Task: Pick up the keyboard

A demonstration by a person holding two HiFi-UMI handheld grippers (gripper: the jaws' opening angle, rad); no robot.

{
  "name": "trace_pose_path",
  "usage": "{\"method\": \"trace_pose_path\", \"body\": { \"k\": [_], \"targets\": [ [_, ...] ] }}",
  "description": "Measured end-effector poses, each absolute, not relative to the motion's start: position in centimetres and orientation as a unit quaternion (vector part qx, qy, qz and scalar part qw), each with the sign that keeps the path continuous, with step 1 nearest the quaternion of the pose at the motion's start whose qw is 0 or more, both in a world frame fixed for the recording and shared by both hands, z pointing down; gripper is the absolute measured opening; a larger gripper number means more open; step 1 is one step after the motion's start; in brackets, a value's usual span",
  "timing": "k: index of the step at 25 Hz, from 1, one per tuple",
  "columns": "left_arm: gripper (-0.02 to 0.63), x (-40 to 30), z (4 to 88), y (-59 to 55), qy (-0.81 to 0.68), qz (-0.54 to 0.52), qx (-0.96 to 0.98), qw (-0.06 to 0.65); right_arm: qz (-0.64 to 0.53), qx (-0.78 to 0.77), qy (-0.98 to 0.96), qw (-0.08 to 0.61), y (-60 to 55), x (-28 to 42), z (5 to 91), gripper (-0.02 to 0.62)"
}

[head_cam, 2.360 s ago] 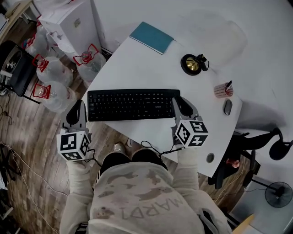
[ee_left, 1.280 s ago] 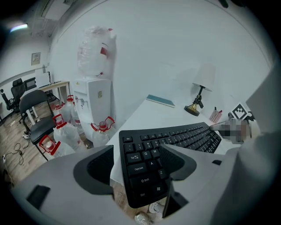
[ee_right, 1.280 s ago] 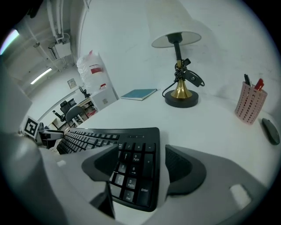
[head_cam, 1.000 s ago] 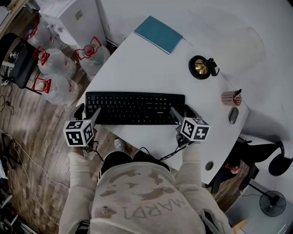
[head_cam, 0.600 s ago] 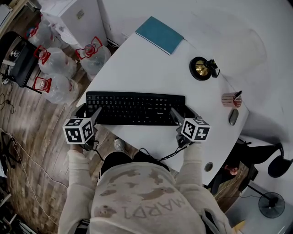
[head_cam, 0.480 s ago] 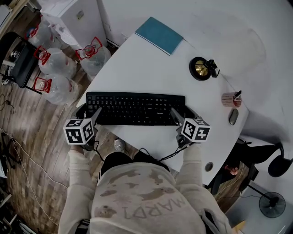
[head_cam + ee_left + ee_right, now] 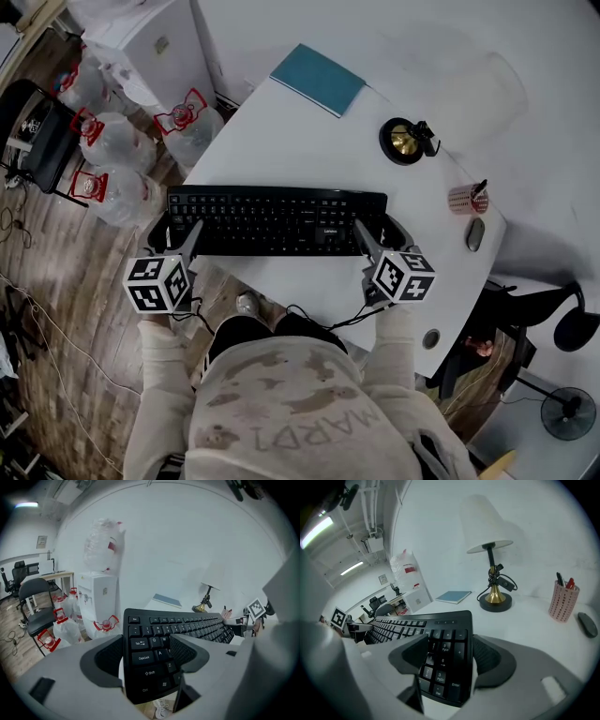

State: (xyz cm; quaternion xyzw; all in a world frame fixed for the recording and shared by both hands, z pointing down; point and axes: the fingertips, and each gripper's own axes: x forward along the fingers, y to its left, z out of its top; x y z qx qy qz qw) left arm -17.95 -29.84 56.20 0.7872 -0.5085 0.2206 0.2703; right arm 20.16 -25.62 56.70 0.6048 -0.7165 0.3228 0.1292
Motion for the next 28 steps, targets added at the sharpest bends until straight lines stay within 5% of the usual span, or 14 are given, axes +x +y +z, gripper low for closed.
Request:
{"method": "trace_pose_path", "body": {
  "k": [28],
  "targets": [
    [0.313, -17.2, 40.8, -27.2, -0.494, 0.088, 0.855, 0.134, 0.128, 0.678, -0.724, 0.031, -19.1, 20.0, 39.2, 0.311]
  ]
}}
